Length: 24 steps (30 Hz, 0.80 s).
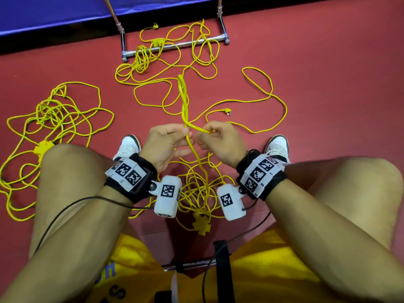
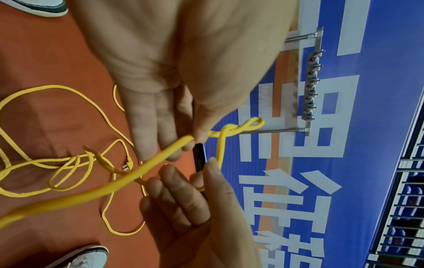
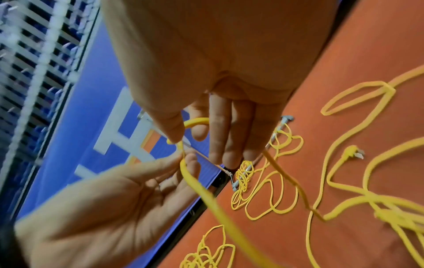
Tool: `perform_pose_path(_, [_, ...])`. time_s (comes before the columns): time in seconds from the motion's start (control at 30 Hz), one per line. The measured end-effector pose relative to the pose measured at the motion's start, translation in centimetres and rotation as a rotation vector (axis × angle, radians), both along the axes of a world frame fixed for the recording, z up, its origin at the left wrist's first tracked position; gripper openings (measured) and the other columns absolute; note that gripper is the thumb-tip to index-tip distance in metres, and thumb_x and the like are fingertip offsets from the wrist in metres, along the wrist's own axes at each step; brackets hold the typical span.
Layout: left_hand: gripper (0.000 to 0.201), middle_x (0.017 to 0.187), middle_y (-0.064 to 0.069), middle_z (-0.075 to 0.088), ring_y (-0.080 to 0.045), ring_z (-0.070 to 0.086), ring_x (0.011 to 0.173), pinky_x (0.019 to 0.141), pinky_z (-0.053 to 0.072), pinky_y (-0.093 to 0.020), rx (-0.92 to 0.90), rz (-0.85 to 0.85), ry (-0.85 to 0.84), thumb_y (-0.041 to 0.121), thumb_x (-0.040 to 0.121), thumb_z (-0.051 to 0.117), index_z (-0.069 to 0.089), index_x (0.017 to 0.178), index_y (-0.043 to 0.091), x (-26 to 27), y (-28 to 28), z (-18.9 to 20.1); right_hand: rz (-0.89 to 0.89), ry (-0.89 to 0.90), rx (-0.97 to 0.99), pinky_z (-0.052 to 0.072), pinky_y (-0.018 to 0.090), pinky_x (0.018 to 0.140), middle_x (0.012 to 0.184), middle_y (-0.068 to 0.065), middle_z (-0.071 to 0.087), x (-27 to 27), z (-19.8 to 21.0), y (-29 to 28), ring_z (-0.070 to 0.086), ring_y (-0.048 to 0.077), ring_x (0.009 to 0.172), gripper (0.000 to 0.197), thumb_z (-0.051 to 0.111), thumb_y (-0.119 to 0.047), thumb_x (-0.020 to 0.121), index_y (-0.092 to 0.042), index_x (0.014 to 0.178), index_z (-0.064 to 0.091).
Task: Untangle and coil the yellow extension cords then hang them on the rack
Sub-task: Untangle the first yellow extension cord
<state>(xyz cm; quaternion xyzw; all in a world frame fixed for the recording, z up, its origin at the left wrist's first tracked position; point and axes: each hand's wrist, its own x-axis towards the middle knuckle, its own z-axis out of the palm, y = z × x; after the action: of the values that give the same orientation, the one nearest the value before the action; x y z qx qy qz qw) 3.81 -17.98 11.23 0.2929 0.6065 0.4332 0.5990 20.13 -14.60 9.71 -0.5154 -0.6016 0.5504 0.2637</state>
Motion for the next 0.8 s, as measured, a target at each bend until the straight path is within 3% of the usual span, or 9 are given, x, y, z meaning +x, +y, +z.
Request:
perform_pose_path(0.07, [0.014,0.082,-0.004,0.072,-0.015,0.072,0.072,0.062,0.06,-0.033,-0.017,-0.018,0.082,0.008,0.097,0.06,0.068,0.087,0.011,-0.1,-0.1,-0.1,0.045,-0.147,0.168,0.051,0.036,0.062,0.065,0.004,0.069,0.2,0.0,-0.3,0.062,0.016,0.059,0.03,0.069,-0.047,0.085,-0.024,0.067,0.061])
perform_pose_path(0.1, [0.014,0.08,-0.004,0.071,-0.015,0.071,0.069,0.062,0.061,-0.033,-0.026,-0.027,0.113,0.008,0.097,0.061,0.069,0.086,0.01,-0.1,-0.1,-0.1,0.039,-0.154,0.215,0.049,0.037,0.058,0.063,0.007,0.068,0.3,0.3,-0.5,0.061,0.021,0.057,0.035,0.066,-0.051,0.086,-0.021,0.069,0.06])
perform_pose_path(0.17, [0.012,0.076,-0.004,0.068,-0.015,0.069,0.065,0.064,0.062,-0.036,-0.05,-0.031,0.142,0.007,0.096,0.062,0.07,0.086,0.008,0.0,-0.1,-0.3,-0.03,-0.096,0.237,0.05,0.039,0.058,0.064,0.011,0.067,0.3,0.7,-0.3,0.062,0.028,0.06,0.039,0.065,-0.053,0.086,-0.016,0.074,0.06])
perform_pose_path(0.23, [0.011,0.075,-0.005,0.066,-0.015,0.069,0.063,0.066,0.061,-0.039,-0.076,-0.027,0.158,0.007,0.095,0.063,0.069,0.086,0.009,0.0,-0.1,-0.4,-0.157,-0.034,0.224,0.054,0.041,0.063,0.068,0.01,0.07,0.6,0.7,0.6,0.067,0.026,0.063,0.037,0.066,-0.051,0.086,-0.015,0.075,0.06])
perform_pose_path(0.33, [0.009,0.077,-0.005,0.065,-0.015,0.069,0.065,0.071,0.061,-0.042,-0.103,-0.022,0.168,0.007,0.095,0.064,0.069,0.088,0.01,-0.3,0.1,-0.6,-0.383,0.033,0.189,0.057,0.051,0.074,0.072,0.0,0.074,1.8,0.5,2.6,0.072,0.02,0.071,0.033,0.062,-0.056,0.083,-0.024,0.074,0.058])
perform_pose_path(0.53, [0.009,0.079,-0.005,0.063,-0.015,0.067,0.068,0.07,0.061,-0.037,-0.101,0.007,0.169,0.008,0.098,0.059,0.067,0.095,0.008,-0.7,0.3,-0.8,-0.702,0.077,0.243,0.055,0.058,0.076,0.071,-0.001,0.073,5.4,0.8,5.0,0.072,0.021,0.071,0.02,0.061,-0.055,0.081,-0.043,0.064,0.059])
perform_pose_path(0.63, [0.01,0.081,-0.004,0.063,-0.015,0.066,0.07,0.072,0.062,-0.038,-0.083,0.005,0.199,0.01,0.1,0.057,0.067,0.097,0.009,-1.1,0.5,-0.6,-0.779,0.064,0.265,0.054,0.056,0.078,0.07,-0.002,0.072,6.3,0.7,5.4,0.071,0.023,0.073,0.022,0.063,-0.051,0.081,-0.04,0.063,0.059])
perform_pose_path(0.8, [0.012,0.079,-0.001,0.063,-0.013,0.066,0.071,0.066,0.06,-0.032,-0.063,-0.004,0.2,0.011,0.1,0.057,0.068,0.094,0.011,-1.5,0.3,-0.3,-0.864,0.044,0.292,0.056,0.043,0.072,0.065,-0.001,0.068,6.8,0.9,5.3,0.069,0.029,0.069,0.027,0.068,-0.034,0.085,-0.025,0.064,0.054])
